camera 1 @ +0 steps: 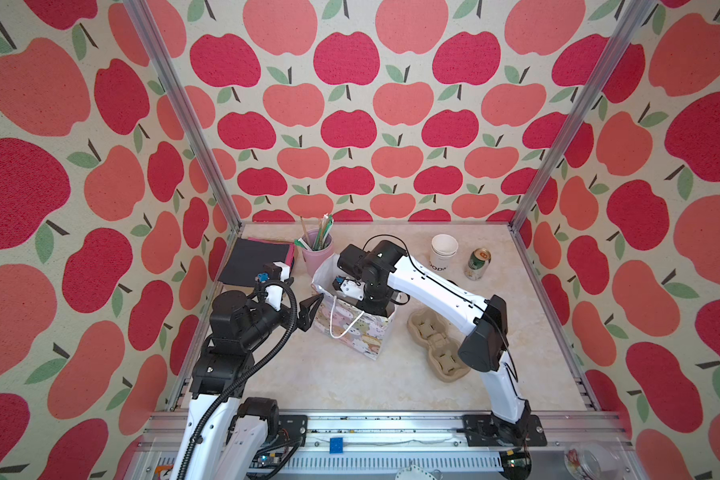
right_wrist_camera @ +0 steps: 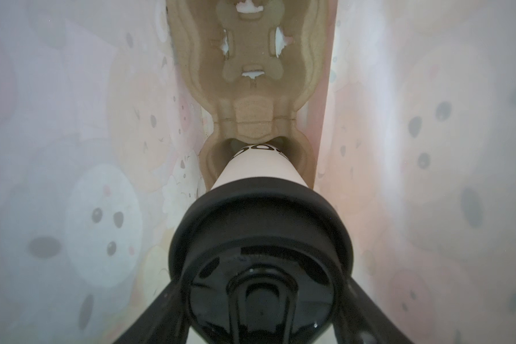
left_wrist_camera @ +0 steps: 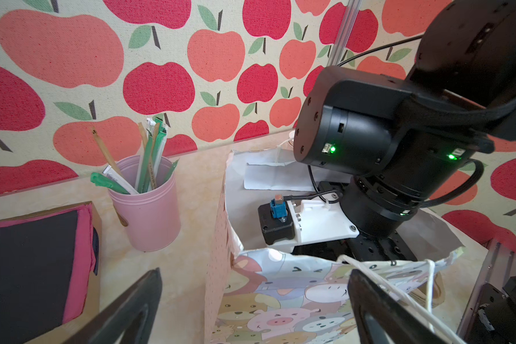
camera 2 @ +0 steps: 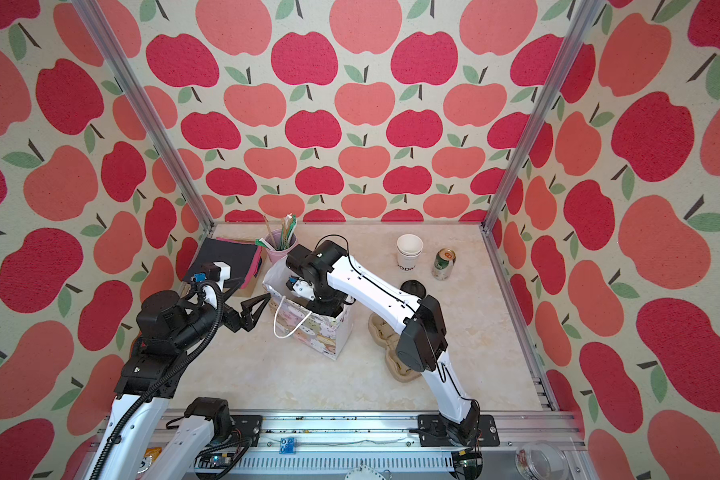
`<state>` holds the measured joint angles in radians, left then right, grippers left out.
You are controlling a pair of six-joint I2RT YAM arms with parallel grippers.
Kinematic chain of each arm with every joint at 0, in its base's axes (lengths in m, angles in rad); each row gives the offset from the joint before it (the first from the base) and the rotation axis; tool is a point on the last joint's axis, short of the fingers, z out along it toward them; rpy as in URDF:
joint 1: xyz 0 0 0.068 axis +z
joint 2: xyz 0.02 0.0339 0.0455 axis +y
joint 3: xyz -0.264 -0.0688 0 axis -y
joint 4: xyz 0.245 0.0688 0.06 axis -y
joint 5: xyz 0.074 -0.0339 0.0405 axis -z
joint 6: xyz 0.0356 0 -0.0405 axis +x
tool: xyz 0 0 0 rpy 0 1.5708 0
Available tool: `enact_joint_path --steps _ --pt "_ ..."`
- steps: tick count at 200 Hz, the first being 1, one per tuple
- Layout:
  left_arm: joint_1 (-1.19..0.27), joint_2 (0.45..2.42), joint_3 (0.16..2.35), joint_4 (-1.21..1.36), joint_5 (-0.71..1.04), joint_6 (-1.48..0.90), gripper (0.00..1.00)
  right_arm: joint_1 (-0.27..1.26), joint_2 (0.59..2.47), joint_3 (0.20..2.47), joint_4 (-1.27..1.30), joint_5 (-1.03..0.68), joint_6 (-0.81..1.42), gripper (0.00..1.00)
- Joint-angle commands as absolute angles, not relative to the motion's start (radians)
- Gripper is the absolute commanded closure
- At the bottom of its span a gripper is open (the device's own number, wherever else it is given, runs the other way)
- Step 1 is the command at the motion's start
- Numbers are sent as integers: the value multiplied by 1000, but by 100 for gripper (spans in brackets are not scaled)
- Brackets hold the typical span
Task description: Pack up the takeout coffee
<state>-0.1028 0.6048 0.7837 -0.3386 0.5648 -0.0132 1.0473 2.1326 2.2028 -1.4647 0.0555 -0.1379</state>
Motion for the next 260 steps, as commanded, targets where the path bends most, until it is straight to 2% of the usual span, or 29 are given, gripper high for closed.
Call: enact_joint_path --steps 1,22,50,102,136,216,260 --pt "-85 613 784 -313 539 -38 6 1071 2105 2224 -1508 64 -164 42" --pt "-69 631 791 -316 556 -47 13 1085 2099 2213 -1517 67 -168 43" --pt "-63 656 800 -327 574 -51 29 1095 2083 2176 -1516 68 -164 43" --pt "-63 705 815 -347 632 -45 54 1108 2056 2132 -1505 77 -156 43" --pt "-63 740 824 -359 665 -41 62 1112 2055 2128 -1503 81 -152 43" --pt "-64 779 838 -382 693 -35 92 1111 2045 2142 -1494 90 -148 43" --pt "-66 776 836 -381 696 -34 96 1111 2036 2187 -1494 89 -151 44"
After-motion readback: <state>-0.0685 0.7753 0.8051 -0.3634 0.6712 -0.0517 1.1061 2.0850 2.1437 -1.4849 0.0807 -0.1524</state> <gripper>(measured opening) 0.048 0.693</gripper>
